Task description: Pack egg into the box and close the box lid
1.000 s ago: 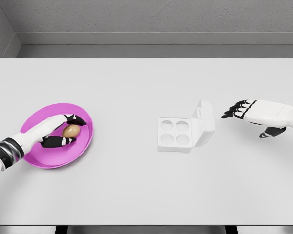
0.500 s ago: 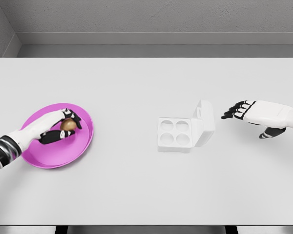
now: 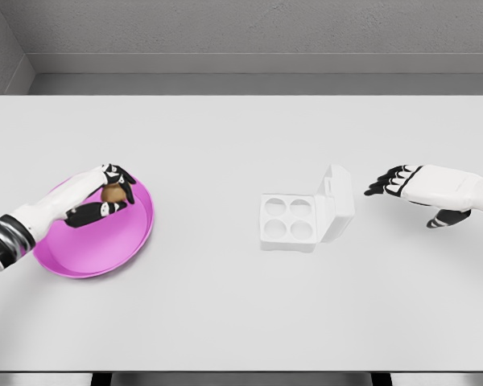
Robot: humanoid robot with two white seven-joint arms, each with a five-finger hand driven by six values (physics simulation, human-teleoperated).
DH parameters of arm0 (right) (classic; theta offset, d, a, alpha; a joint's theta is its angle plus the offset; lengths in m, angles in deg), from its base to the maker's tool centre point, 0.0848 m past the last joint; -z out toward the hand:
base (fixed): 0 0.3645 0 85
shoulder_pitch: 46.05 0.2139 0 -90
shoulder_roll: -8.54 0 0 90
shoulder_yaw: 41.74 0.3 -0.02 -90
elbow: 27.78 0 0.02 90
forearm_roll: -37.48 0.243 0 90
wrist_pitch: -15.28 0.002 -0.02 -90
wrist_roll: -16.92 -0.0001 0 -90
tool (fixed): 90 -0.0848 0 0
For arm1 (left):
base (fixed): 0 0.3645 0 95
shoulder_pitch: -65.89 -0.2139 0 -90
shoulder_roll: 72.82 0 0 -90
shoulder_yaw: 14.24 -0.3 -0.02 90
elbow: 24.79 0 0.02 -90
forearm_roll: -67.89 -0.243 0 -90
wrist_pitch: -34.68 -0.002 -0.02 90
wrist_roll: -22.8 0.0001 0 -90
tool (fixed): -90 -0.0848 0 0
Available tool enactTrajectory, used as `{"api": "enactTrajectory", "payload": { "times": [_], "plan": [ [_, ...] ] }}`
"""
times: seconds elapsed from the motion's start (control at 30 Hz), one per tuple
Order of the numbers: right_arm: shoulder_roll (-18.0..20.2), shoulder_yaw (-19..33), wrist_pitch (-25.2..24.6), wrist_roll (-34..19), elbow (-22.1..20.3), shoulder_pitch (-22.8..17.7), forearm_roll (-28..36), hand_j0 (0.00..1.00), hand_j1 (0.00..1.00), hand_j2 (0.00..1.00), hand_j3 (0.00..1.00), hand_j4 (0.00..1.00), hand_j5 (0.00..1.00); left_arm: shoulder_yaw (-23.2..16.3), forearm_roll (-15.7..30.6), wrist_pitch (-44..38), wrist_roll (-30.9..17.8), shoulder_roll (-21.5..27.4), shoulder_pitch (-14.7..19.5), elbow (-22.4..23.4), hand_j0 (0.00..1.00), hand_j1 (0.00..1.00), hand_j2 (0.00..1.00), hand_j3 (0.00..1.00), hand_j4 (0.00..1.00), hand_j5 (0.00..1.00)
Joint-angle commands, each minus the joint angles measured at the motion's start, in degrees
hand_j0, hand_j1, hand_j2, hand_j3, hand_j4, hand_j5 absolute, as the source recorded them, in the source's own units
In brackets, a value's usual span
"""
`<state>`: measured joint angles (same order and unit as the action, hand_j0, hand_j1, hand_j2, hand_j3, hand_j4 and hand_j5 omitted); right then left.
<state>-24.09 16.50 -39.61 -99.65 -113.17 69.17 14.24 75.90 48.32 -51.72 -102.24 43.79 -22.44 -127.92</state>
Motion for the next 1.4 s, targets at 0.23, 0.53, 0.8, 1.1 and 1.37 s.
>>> {"api": "enactTrajectory", "payload": {
  "times": [0.23, 0.53, 0.8, 1.1, 1.37],
  "plan": [
    [0.1, 0.1, -0.1, 0.1, -0.7, 0.0, 0.6, 1.00, 1.00, 1.00, 1.00, 1.00, 1.00, -0.8, 0.2, 0.3, 0.0, -1.8, 1.4, 0.0, 0.31, 0.31, 0.31, 0.31, 0.31, 0.31],
    [0.3, 0.1, -0.1, 0.0, -0.6, -0.1, 0.3, 1.00, 1.00, 1.00, 1.00, 1.00, 1.00, -4.5, 0.2, 0.4, 0.0, -4.0, 4.7, 0.0, 0.31, 0.31, 0.31, 0.31, 0.31, 0.31],
    [0.4, 0.1, -0.1, 0.0, -0.7, -0.1, 0.4, 1.00, 1.00, 1.00, 1.00, 1.00, 1.00, -8.2, -0.1, 1.4, 0.0, -6.8, 7.0, 0.0, 0.31, 0.31, 0.31, 0.31, 0.31, 0.31],
    [0.5, 0.2, -0.1, 0.0, -0.7, 0.0, 0.4, 1.00, 1.00, 1.00, 1.00, 1.00, 1.00, -10.8, -1.1, 1.4, 0.0, -9.8, 7.7, 0.0, 0.30, 0.30, 0.30, 0.30, 0.30, 0.30],
    [0.5, 0.2, -0.1, 0.0, -0.7, -0.1, 0.4, 1.00, 1.00, 1.00, 1.00, 1.00, 1.00, -14.4, -1.7, 1.3, 0.0, -11.5, 9.1, 0.0, 0.29, 0.29, 0.29, 0.29, 0.29, 0.29]
  ]
}}
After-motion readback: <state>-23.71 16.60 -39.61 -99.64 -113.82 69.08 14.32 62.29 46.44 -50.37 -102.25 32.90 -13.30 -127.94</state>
